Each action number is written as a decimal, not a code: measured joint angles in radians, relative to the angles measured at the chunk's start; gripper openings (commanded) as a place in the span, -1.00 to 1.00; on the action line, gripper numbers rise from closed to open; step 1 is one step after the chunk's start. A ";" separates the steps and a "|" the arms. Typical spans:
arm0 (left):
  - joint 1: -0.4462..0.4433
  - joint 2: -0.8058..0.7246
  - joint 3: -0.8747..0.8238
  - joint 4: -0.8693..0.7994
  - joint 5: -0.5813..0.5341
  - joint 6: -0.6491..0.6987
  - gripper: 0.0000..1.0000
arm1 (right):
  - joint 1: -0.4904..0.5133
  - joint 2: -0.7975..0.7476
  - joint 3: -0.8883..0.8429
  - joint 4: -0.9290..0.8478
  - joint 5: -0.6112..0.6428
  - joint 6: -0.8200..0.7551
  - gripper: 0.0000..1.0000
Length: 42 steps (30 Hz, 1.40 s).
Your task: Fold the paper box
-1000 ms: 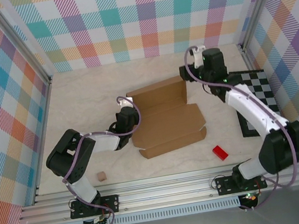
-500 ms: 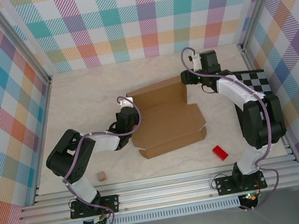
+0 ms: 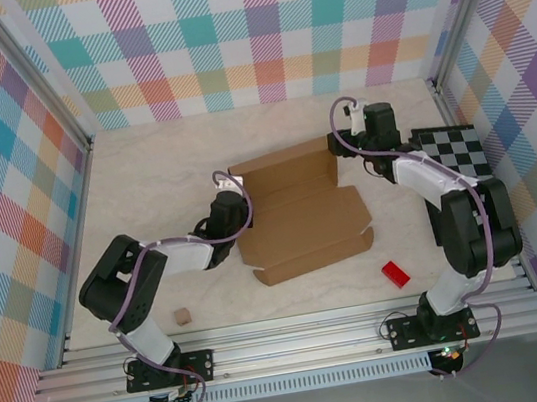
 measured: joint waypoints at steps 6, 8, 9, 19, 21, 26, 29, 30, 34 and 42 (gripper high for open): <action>0.000 -0.050 0.006 -0.105 0.094 -0.019 0.02 | 0.012 -0.054 -0.066 0.023 0.052 0.030 0.16; 0.000 -0.083 0.006 -0.144 0.127 -0.032 0.13 | 0.014 -0.062 -0.072 0.023 0.067 0.036 0.16; 0.000 -0.105 0.006 -0.163 0.144 -0.040 0.19 | 0.014 -0.063 -0.073 0.023 0.072 0.037 0.16; 0.000 -0.404 0.015 -0.382 0.227 -0.122 0.45 | 0.026 -0.063 -0.074 0.022 0.099 0.063 0.16; 0.004 -0.447 0.039 -0.453 0.233 -0.148 0.45 | 0.026 -0.063 -0.074 0.022 0.101 0.065 0.17; 0.063 -0.441 0.248 -0.656 0.253 -0.253 0.41 | 0.029 -0.063 -0.074 0.019 0.101 0.071 0.17; 0.140 -0.357 0.409 -0.721 0.294 -0.324 0.27 | 0.031 -0.063 -0.070 0.014 0.101 0.071 0.17; 0.162 -0.323 0.448 -0.734 0.308 -0.344 0.22 | 0.031 -0.063 -0.069 0.011 0.101 0.071 0.17; 0.211 -0.202 0.500 -0.769 0.376 -0.412 0.13 | 0.031 -0.060 -0.056 -0.005 0.101 0.077 0.17; 0.214 -0.156 0.428 -0.761 0.451 -0.526 0.06 | 0.031 -0.059 -0.053 -0.014 0.094 0.081 0.17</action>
